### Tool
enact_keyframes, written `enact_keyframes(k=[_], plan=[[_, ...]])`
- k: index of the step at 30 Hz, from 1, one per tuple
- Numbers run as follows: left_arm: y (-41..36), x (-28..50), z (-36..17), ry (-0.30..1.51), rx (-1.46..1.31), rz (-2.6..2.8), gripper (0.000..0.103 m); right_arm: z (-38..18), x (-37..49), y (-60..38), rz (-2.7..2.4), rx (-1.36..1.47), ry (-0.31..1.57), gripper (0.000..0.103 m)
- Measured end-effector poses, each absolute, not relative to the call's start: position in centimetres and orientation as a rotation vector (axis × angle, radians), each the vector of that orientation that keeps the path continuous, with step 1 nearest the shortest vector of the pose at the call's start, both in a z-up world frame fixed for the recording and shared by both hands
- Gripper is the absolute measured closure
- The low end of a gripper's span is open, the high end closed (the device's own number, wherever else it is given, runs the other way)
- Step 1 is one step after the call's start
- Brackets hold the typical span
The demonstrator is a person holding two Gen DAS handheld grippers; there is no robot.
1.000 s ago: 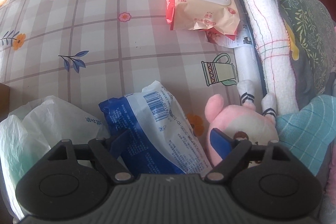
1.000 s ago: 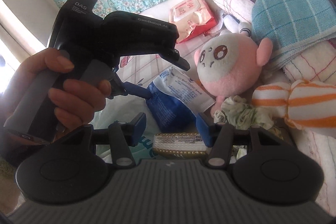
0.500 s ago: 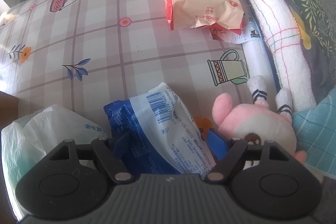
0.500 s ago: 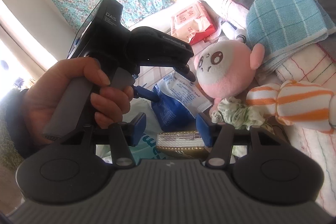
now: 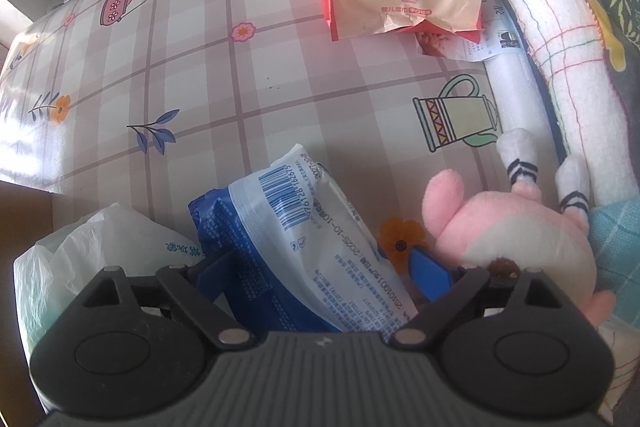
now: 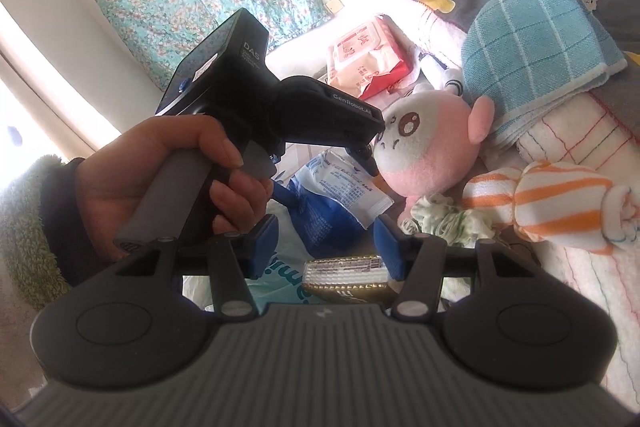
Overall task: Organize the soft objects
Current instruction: 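Close the left tool on the wet wipes pack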
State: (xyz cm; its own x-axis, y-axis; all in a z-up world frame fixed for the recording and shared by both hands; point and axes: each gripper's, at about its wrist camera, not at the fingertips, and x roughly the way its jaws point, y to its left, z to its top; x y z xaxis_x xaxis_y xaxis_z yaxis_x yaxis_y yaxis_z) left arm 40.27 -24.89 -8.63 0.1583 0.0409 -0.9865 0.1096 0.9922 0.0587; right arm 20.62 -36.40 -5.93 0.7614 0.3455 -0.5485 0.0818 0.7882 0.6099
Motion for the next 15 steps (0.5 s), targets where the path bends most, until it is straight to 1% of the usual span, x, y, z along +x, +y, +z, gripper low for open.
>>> enact_keyframes(k=[2, 6, 10, 13, 15], plan=[[-25.2, 40.2, -8.6, 1.388, 0.153, -0.051, 0.010, -6.0, 20.6, -36.5, 0.152, 0.664, 0.704, 0.050], [-25.1, 39.9, -7.8, 1.333, 0.184, -0.080, 0.032, -6.0, 20.4, -36.8, 0.144, 0.668, 0.700, 0.050], [-24.3, 39.7, -7.2, 1.314, 0.155, -0.114, 0.038, -5.9, 20.4, -36.7, 0.145, 0.673, 0.699, 0.050], [-23.6, 39.6, -6.7, 1.288, 0.117, -0.135, 0.045, -5.8, 20.4, -36.5, 0.150, 0.672, 0.700, 0.050], [-23.1, 39.6, -6.1, 1.270, 0.081, -0.169, 0.051, -5.7, 20.3, -36.4, 0.152, 0.670, 0.698, 0.050]])
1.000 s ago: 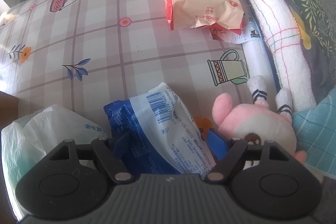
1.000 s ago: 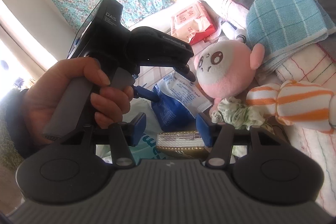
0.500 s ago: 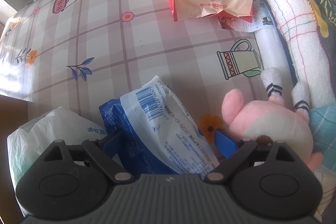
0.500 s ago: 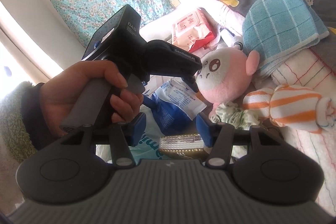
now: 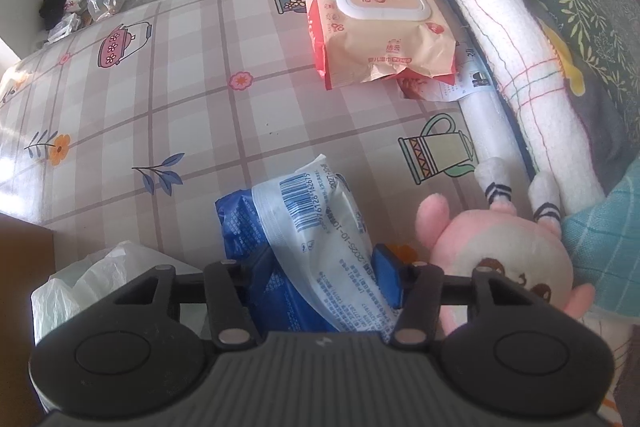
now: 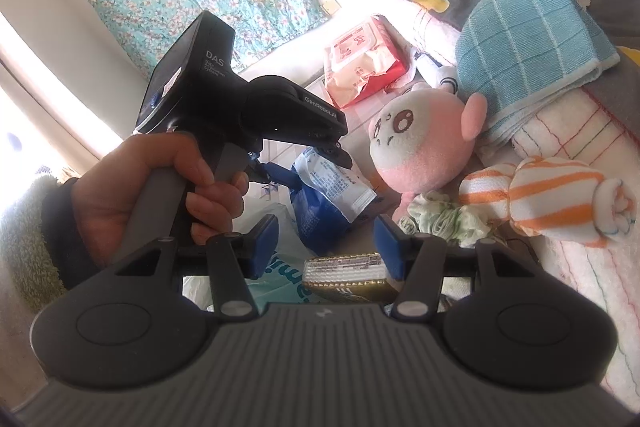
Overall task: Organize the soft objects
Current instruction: 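Close the left tool on the wet wipes pack, then lift the wet wipes pack off the bed with the left tool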
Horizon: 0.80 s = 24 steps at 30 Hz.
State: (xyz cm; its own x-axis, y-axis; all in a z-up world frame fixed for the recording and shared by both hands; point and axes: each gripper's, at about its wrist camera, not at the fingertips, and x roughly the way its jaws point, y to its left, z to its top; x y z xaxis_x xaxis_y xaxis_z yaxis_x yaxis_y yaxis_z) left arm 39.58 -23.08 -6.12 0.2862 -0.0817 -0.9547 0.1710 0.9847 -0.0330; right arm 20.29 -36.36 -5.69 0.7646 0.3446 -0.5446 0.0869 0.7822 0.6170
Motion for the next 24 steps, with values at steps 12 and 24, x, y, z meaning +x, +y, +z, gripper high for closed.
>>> enact_keyframes(k=[12, 24], plan=[[-20.0, 38.5, -4.3, 1.233, -0.089, -0.278, 0.074, -5.6, 20.4, -36.9, 0.124, 0.667, 0.692, 0.050], [-18.7, 36.7, -0.6, 1.167, -0.180, -0.407, 0.075, -4.1, 23.9, -35.5, 0.191, 0.561, 0.662, 0.050]])
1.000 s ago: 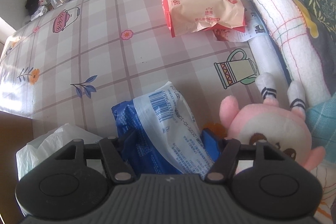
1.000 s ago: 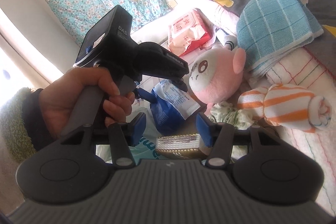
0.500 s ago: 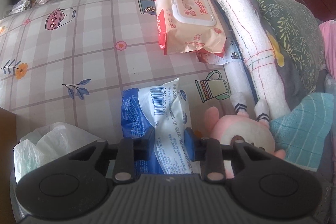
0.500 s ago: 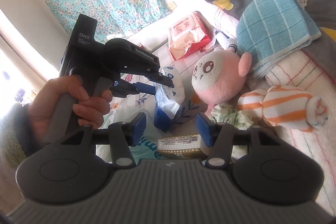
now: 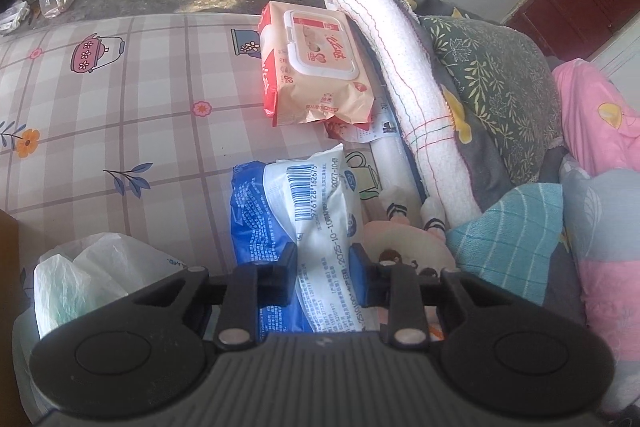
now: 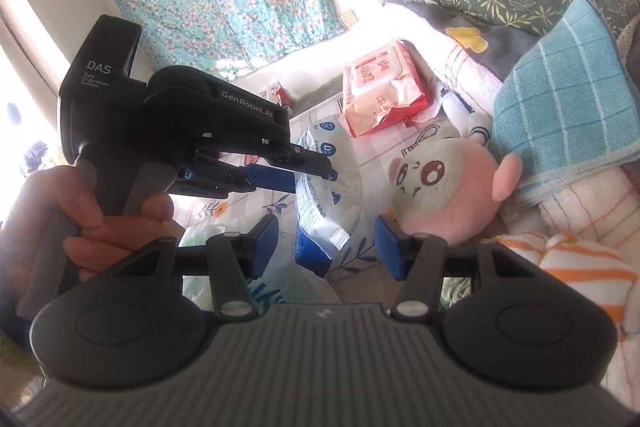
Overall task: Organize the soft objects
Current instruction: 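Lift the wet wipes pack off the bed with the left tool, then carry the wet wipes pack with the left tool toward the cardboard box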
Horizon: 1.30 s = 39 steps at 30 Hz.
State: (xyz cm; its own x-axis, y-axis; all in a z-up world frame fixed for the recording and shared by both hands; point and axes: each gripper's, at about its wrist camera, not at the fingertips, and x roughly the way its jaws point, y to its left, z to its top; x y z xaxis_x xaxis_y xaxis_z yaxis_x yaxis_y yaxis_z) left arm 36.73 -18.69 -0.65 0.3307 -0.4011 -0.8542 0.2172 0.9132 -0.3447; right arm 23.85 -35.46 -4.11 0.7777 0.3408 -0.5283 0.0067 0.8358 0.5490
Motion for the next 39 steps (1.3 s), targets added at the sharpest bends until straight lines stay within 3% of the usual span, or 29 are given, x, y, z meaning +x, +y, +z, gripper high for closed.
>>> enact_keyframes(k=[13, 19, 25, 29, 36, 39], plan=[[-16.9, 32.5, 4.4, 1.120, -0.370, -0.579, 0.075, -3.9, 22.3, -35.9, 0.257, 0.719, 0.521, 0.049], [-16.1, 30.6, 3.6, 1.152, -0.467, -0.614, 0.075, -2.6, 20.3, -35.5, 0.213, 0.616, 0.507, 0.064], [-15.7, 29.9, 2.4, 1.193, -0.515, -0.644, 0.072, -1.0, 18.5, -33.2, 0.112, 0.235, 0.547, 0.070], [-15.2, 29.4, 1.3, 1.229, -0.493, -0.625, 0.054, -2.1, 18.2, -30.2, 0.037, -0.130, 0.624, 0.073], [-13.7, 29.4, -2.2, 1.350, -0.509, -0.555, 0.052, -6.4, 15.6, -23.7, 0.044, -0.604, 0.610, 0.071], [-13.3, 29.4, -3.1, 1.383, -0.514, -0.536, 0.052, -6.0, 15.2, -23.1, 0.073, -0.594, 0.609, 0.067]])
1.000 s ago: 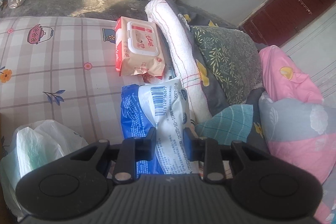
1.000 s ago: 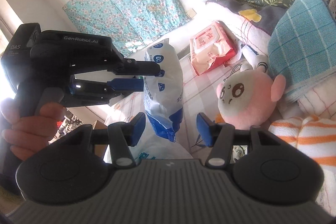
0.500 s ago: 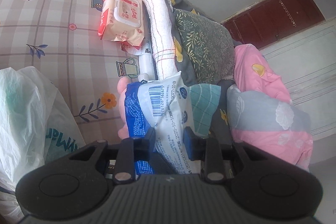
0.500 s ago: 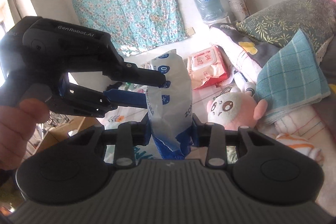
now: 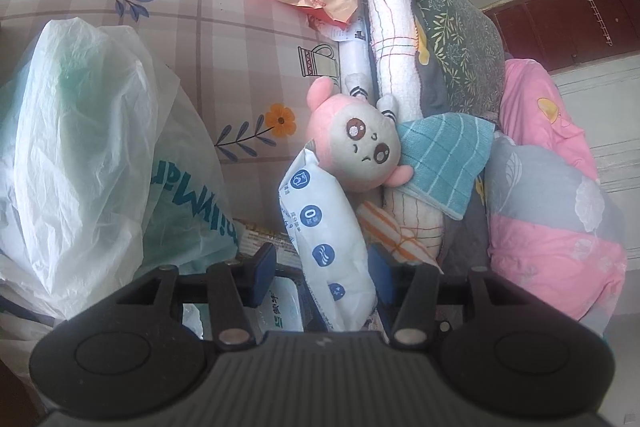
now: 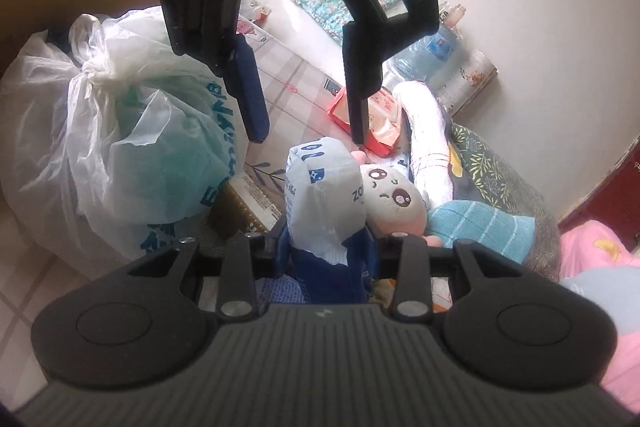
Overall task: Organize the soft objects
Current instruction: 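Carry the wet wipes pack with the left tool toward the cardboard box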
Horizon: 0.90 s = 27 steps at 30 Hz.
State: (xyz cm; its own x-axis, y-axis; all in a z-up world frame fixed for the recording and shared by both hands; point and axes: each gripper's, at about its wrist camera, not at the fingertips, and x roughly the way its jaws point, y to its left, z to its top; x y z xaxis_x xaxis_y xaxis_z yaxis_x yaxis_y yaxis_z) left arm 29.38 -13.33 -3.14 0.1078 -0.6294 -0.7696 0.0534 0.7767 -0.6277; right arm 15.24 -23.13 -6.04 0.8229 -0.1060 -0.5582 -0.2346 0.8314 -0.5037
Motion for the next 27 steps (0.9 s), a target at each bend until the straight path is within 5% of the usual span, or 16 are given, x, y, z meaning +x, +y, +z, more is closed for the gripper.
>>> enact_keyframes(k=[6, 20, 27], plan=[[-13.6, 29.2, -3.6, 1.394, -0.474, -0.551, 0.056, -4.0, 14.4, -25.8, 0.209, -0.325, 0.654, 0.053], [-15.4, 28.9, -3.2, 1.368, -0.395, -0.584, 0.060, -4.1, 12.5, -41.3, 0.384, 0.681, 0.597, 0.052], [-17.0, 27.7, -3.2, 1.378, -0.345, -0.640, 0.057, -7.1, 15.5, -43.9, 0.236, 0.847, 0.678, 0.053]])
